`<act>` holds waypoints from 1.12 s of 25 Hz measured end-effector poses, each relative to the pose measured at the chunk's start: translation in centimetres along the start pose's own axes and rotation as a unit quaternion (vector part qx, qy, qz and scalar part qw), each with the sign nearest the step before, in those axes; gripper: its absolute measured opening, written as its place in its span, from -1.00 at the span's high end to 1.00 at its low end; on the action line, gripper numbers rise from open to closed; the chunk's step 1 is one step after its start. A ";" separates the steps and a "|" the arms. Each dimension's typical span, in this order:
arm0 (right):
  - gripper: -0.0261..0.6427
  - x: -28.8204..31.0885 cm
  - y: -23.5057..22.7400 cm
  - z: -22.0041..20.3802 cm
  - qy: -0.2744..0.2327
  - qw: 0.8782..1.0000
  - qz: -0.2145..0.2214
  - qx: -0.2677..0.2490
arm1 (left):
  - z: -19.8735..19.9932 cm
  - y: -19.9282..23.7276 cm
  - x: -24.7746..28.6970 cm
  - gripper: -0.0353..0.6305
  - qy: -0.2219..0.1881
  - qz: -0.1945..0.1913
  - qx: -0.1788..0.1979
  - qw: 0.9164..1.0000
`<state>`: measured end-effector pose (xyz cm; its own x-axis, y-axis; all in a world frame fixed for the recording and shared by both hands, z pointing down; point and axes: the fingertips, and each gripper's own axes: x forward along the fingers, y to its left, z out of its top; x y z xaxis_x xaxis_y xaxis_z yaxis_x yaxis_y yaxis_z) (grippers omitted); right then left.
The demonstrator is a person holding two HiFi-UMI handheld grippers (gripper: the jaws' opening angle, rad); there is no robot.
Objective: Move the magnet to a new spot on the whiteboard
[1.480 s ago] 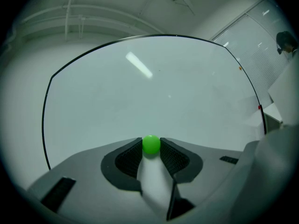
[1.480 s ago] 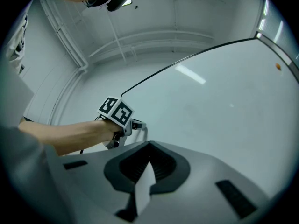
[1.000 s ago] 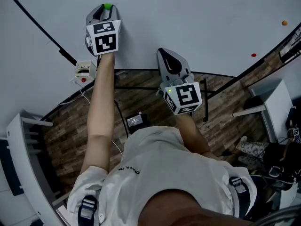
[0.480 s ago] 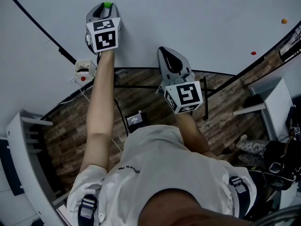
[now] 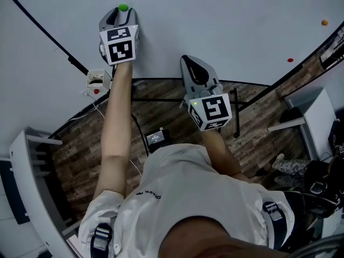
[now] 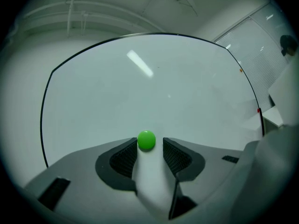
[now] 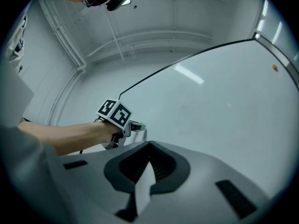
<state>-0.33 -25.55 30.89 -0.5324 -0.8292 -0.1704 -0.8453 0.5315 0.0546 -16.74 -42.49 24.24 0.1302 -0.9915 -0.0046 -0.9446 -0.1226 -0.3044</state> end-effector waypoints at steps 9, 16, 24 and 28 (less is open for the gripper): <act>0.91 0.1 0.6 0.4 -0.003 1.000 0.005 -0.001 | 0.7 -0.3 -1.6 0.41 -0.018 0.002 -0.004 1.000; 0.91 0.0 0.5 0.5 -0.004 1.000 0.006 -0.002 | 0.7 -0.7 -2.4 0.41 -0.025 0.009 -0.015 1.000; 0.91 -0.2 0.7 0.7 -0.005 1.000 0.009 0.000 | -0.2 -1.3 -4.2 0.52 -0.036 0.014 -0.025 0.999; 0.91 0.0 0.8 0.4 -0.002 1.000 0.010 0.002 | -0.9 -1.3 -4.8 0.61 -0.033 0.011 -0.031 0.999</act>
<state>-0.94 -25.04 30.55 -0.5493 -0.8176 -0.1729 -0.8341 0.5490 0.0534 -16.37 -37.57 25.51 0.1262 -0.9893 -0.0737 -0.9639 -0.1047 -0.2447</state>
